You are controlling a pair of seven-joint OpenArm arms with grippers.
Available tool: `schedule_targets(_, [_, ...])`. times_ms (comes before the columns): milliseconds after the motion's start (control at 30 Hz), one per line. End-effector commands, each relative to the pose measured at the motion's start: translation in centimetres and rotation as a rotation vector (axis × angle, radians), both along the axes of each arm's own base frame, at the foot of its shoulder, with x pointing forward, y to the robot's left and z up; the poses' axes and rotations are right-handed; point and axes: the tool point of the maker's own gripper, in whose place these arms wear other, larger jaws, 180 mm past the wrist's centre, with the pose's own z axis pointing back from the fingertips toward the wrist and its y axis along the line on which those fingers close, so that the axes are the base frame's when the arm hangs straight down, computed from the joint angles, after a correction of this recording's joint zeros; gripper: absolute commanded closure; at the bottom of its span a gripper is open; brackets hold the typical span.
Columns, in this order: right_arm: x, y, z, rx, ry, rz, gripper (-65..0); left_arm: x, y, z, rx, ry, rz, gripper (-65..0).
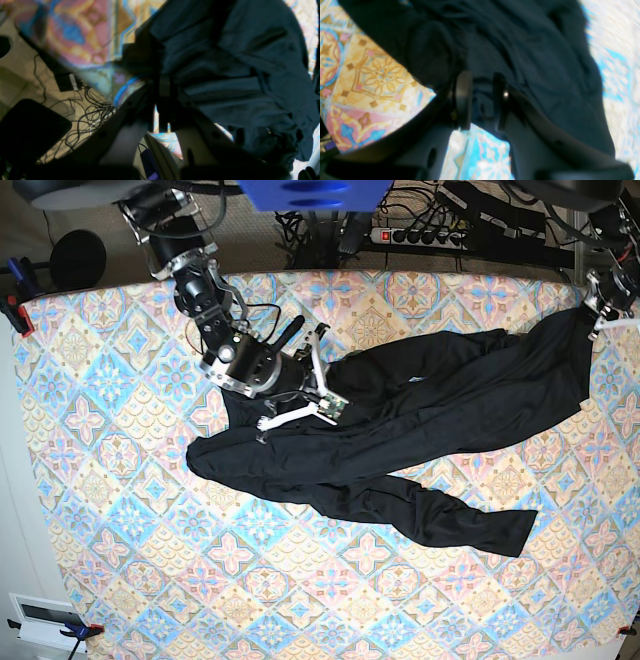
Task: Layout the t-shirt on the table in an organized manner, then fold the t-shirt properly
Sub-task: 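Move the right gripper over the shirt middle and grasp the fabric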
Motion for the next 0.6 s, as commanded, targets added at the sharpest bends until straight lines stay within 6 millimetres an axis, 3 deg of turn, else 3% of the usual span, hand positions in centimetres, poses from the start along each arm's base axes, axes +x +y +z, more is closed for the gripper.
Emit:
schedule_targets(0, [1.1,1.9,2.2,0.06,-0.052,0.023,-14.2,1.1,0.6,1.2,0.023,-0.039,-0.006,0.0])
schedule_targets(400, [-1.4,15.5,5.2,0.14,-0.057,0.306,-14.2,-0.1,0.0,0.3,0.006,-0.013,0.001,0.0])
schedule_targets(567, [-0.7,17.0,3.8,0.109,-0.051,0.362,-14.8,-0.4,0.0,0.4,0.002,-0.006,-0.006,0.0])
